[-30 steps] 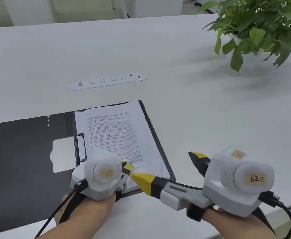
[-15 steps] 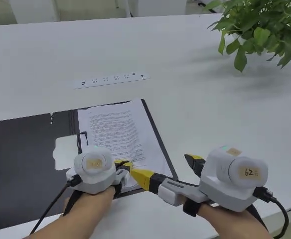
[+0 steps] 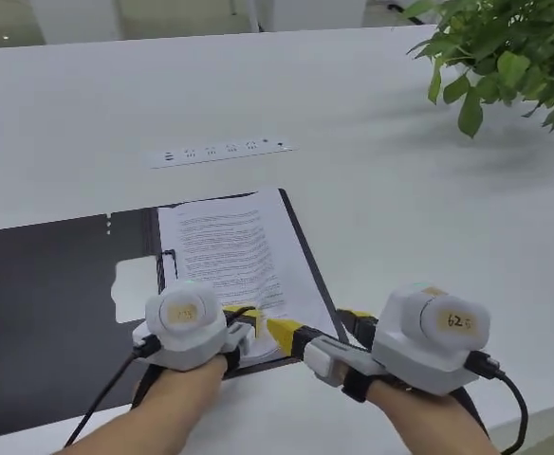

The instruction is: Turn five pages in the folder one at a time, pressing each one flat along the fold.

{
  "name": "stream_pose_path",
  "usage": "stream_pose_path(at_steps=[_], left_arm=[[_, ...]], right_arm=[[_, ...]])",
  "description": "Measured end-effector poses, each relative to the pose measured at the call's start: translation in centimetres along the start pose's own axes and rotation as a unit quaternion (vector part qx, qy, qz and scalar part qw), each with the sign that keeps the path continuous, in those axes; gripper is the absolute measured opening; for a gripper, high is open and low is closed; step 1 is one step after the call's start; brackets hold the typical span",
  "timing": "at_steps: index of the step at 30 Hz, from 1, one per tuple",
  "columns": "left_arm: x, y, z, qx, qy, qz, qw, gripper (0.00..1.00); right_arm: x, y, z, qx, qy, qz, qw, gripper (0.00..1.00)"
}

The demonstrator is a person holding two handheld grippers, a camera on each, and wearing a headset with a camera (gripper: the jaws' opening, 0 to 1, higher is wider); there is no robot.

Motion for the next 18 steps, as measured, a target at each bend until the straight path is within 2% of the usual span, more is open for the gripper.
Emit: stream_pose_path(at_steps=[5,13,18], left_arm=[[0.0,0.0,0.0,0.0,0.0,0.001,1.0,0.01],[0.0,0.0,0.0,0.002,-0.001,0.003,1.0,0.01],[-0.1,0.0,0.0,0.003,-0.001,0.004,1.0,0.01]], right_arm=[[-1.0,0.7,0.8,-0.002,0.017,-0.018,0.9997,0.47],[-2.1,2.2,1.9,-0.013,0.041,-0.053,0.9977,0.39],[-2.2,2.5,2.2,-0.007,0.052,-0.059,0.9969,0.32]])
Point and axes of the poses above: the centre of the closed fingertips' face, and the gripper's own axes: x roughly backward along the fingers, z roughly to its right, y roughly out of its underside, the point moved 4 cm from there along x, roughly backward along the fingers, and after that the axes turned 5 degrees about -x, right-handed, at the moved point
